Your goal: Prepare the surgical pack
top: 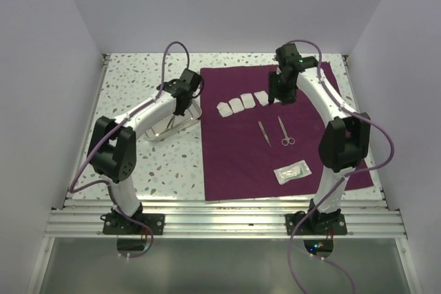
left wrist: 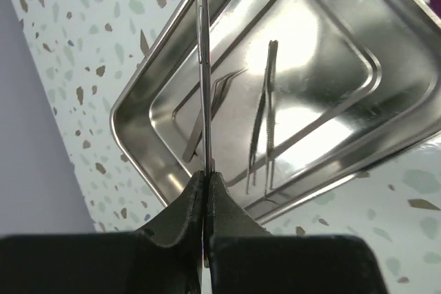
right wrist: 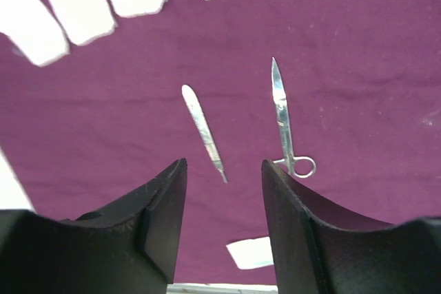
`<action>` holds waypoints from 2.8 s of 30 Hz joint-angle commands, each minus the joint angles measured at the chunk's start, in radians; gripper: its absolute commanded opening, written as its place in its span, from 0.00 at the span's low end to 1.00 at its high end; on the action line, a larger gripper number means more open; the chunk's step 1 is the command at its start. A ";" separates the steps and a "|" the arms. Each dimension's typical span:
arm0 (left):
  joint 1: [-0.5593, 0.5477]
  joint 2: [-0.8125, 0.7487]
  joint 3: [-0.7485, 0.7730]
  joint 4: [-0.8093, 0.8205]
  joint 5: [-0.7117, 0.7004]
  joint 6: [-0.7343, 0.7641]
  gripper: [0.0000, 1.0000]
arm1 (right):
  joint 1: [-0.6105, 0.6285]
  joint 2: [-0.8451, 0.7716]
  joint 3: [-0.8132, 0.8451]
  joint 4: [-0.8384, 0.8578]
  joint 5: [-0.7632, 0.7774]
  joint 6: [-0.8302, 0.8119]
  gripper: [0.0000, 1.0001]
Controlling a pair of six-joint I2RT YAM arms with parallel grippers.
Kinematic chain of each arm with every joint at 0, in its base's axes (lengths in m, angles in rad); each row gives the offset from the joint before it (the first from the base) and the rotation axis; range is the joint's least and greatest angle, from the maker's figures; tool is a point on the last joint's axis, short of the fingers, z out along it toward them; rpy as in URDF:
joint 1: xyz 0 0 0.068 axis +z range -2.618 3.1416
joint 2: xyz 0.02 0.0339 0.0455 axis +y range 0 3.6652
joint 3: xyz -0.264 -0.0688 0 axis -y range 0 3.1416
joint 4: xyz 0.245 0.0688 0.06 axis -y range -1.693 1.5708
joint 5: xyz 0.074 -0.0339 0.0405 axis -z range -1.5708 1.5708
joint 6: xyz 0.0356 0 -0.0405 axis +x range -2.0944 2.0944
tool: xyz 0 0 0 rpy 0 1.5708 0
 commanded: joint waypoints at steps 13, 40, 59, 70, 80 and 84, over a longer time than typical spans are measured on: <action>0.025 0.028 -0.020 -0.005 -0.141 -0.074 0.49 | 0.056 0.072 -0.140 -0.032 -0.082 -0.146 0.41; 0.023 -0.197 0.077 -0.053 0.393 -0.270 0.62 | 0.144 0.022 -0.376 0.071 0.009 -0.164 0.28; 0.023 -0.198 0.106 -0.056 0.465 -0.275 0.63 | 0.145 0.112 -0.396 0.131 0.007 -0.193 0.18; 0.028 -0.184 0.129 -0.026 0.651 -0.369 0.68 | 0.144 0.030 -0.328 0.036 0.040 -0.162 0.00; 0.045 -0.155 -0.170 0.479 1.088 -0.842 0.79 | 0.144 -0.138 -0.255 -0.041 -0.161 -0.139 0.00; 0.042 -0.145 -0.236 0.717 1.122 -0.997 0.80 | 0.147 -0.201 -0.278 0.031 -0.290 -0.061 0.00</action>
